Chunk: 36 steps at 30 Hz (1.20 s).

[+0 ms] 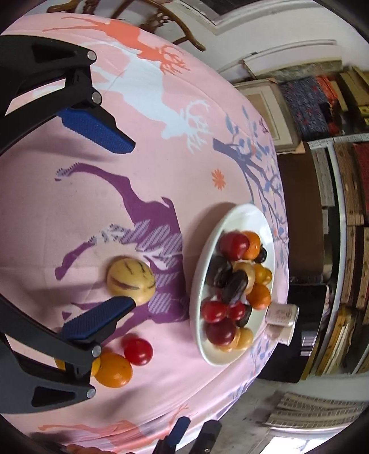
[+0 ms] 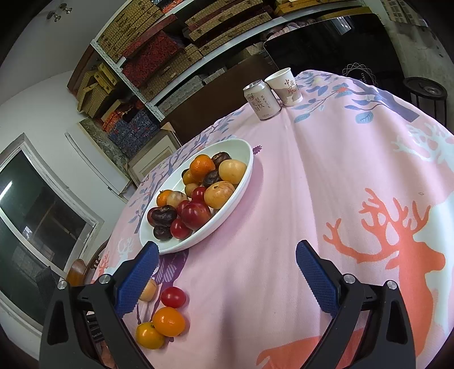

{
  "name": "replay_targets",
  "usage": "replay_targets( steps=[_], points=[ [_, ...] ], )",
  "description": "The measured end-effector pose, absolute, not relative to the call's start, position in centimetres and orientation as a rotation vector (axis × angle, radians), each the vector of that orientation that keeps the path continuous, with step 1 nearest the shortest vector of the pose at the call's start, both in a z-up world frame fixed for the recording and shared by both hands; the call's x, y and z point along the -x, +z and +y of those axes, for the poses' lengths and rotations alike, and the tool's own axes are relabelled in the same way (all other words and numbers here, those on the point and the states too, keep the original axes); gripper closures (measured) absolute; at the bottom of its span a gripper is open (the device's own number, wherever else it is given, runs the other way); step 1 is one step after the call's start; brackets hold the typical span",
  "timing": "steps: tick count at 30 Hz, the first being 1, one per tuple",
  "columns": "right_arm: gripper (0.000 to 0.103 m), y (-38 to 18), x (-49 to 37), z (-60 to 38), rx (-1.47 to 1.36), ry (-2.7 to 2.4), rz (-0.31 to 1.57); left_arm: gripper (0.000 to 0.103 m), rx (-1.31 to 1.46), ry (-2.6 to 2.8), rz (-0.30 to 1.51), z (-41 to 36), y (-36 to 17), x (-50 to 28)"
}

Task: Organize fruits
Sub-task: 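Grasp a pale yellow striped fruit with the left tool while the right tool grasps a red tomato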

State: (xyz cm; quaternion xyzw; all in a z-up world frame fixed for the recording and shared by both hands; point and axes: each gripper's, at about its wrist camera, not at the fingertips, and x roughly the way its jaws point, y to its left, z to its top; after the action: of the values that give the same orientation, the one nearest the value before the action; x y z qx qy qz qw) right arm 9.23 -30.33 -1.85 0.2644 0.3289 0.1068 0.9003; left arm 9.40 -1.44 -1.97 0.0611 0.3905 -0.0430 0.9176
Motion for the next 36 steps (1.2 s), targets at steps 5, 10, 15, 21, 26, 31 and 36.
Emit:
replay_targets(
  steps=[5,10,15,21,26,31,36],
  points=[
    [0.005,-1.8,-9.2,-30.2,-0.544,0.222,0.687,0.004,-0.146,-0.118,0.819,-2.1,-2.4,-9.9],
    [0.005,-1.9,-9.2,-30.2,-0.545,0.221,0.688,0.004,-0.210,-0.176,0.822,-4.1,-2.9,-10.4],
    [0.005,-2.0,-9.3,-30.0,-0.531,0.215,0.700,0.004,-0.163,-0.252,0.860,-4.5,-3.3,-11.3],
    [0.005,-2.2,-9.6,-29.9,-0.521,0.212,0.719,0.022,-0.148,-0.299,0.855,-4.8,-3.2,-11.0],
    [0.005,-2.3,-9.7,-29.9,-0.526,0.219,0.726,0.049,-0.122,-0.327,0.891,-4.7,-3.6,-11.2],
    [0.005,-2.1,-9.7,-28.7,-0.469,0.253,0.732,0.064,-0.027,-0.345,0.893,-3.3,-3.2,-11.5],
    [0.005,-1.9,-9.5,-26.5,-0.355,0.304,0.746,0.064,-0.010,-0.316,0.889,-2.6,-3.0,-11.4]
  ],
)
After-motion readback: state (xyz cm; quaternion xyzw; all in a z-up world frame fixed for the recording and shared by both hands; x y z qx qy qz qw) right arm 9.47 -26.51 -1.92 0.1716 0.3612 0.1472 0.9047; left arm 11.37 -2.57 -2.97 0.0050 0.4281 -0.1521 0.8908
